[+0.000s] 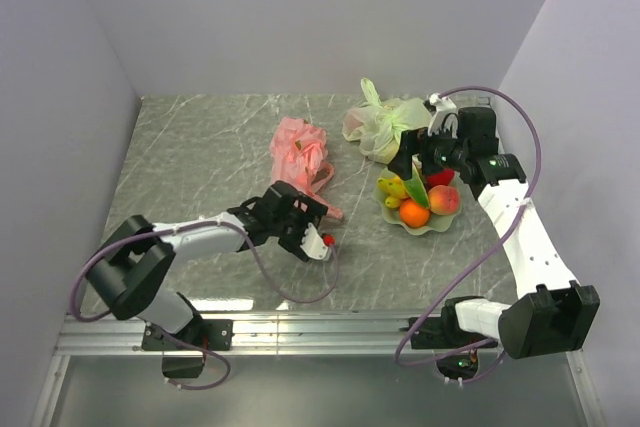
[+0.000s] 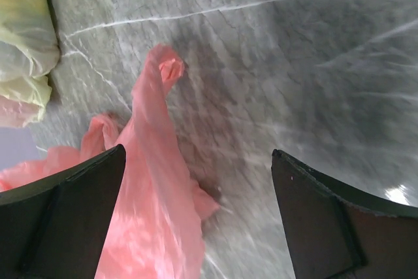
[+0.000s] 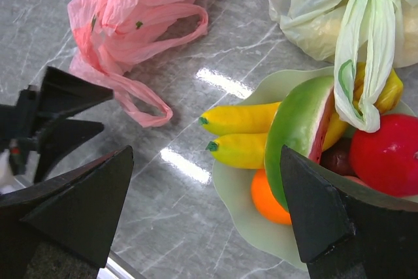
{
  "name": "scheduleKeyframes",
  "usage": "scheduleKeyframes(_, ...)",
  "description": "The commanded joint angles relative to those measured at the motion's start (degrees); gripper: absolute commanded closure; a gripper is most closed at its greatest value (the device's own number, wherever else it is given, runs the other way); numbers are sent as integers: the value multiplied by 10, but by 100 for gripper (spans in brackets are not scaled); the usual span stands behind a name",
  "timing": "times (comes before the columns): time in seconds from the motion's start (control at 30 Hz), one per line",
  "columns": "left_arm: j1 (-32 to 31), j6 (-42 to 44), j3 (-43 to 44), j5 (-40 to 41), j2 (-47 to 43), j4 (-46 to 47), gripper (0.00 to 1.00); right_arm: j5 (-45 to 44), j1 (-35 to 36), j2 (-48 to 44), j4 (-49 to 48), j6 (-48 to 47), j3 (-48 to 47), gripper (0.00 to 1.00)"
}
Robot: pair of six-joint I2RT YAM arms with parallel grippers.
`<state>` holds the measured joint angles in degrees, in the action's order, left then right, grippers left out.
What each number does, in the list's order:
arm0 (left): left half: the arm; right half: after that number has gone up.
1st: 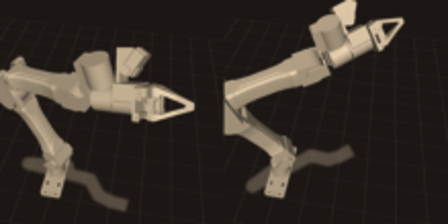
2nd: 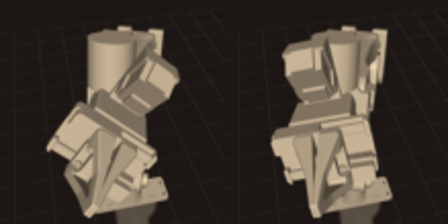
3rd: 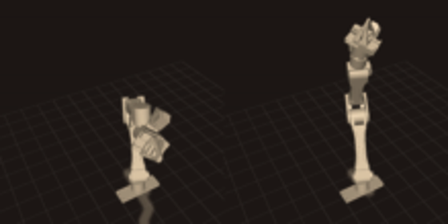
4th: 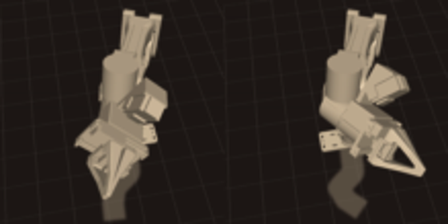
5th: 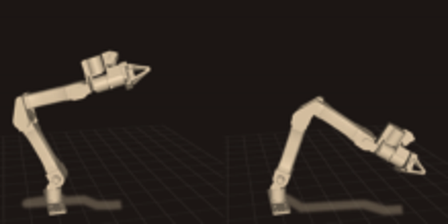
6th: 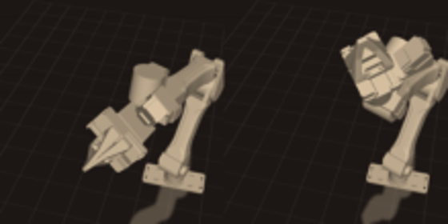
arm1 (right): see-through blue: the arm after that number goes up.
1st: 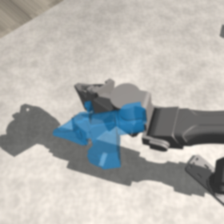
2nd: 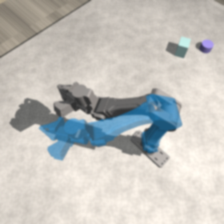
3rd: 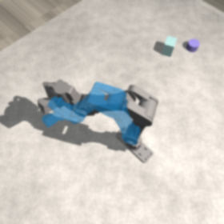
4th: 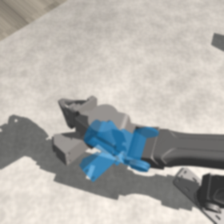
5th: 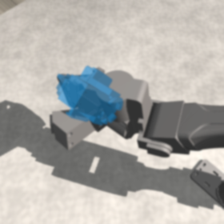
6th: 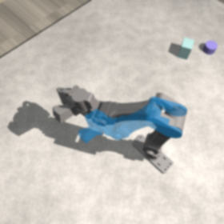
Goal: Place the fake fruits into the plastic bag and tie a complex knot
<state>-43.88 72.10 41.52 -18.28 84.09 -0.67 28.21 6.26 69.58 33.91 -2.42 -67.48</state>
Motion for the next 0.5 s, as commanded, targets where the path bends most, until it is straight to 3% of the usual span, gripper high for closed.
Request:
scheduleKeyframes(0.0, -11, 33, 29, 40, 31, 87, 1, 5, 7, 1, -4, -5, -16, 0)
scheduleKeyframes(0.3, -13, 19, 36, 97, 93, 182, 1, 11, 10, 11, -2, -4, -19, 0)
scheduleKeyframes(0.4, -14, -10, 70, 105, 105, 134, 20, 18, 14, 12, -10, -3, -13, 1)
scheduleKeyframes(0.43, -13, -47, 80, 100, 100, 117, 41, 19, 15, 11, -13, -2, -12, 1)
scheduleKeyframes(0.47, -13, -71, 101, 86, 79, 65, 49, 22, 16, 12, -18, -2, -11, 1)
